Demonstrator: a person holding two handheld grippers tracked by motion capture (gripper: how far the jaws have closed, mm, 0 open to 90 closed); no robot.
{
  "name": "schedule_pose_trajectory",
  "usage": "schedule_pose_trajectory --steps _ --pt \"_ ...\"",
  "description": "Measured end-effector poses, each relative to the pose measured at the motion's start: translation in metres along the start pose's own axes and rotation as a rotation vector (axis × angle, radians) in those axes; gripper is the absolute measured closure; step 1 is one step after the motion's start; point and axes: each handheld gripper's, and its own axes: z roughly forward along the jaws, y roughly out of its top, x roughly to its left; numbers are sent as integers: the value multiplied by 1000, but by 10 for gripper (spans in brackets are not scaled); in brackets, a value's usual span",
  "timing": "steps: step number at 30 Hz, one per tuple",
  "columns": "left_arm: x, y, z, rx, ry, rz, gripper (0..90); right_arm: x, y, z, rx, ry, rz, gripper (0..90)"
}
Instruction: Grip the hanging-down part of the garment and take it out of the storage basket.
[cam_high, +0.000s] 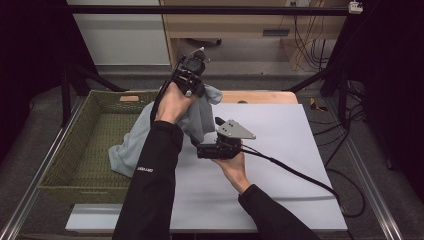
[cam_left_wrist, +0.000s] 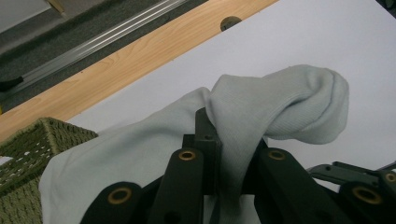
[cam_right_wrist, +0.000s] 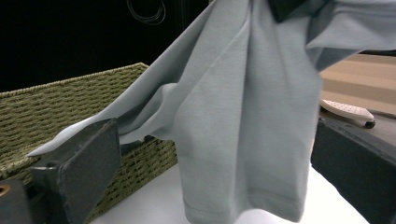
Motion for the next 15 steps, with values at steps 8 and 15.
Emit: schedule_pose_trajectory --steps 8,15 --pt "0 1 1 3 -2 1 824 4 -2 18 21 13 6 53" --pt "3 1 -1 -2 -4 0 824 8 -2 39 59 21 8 111"
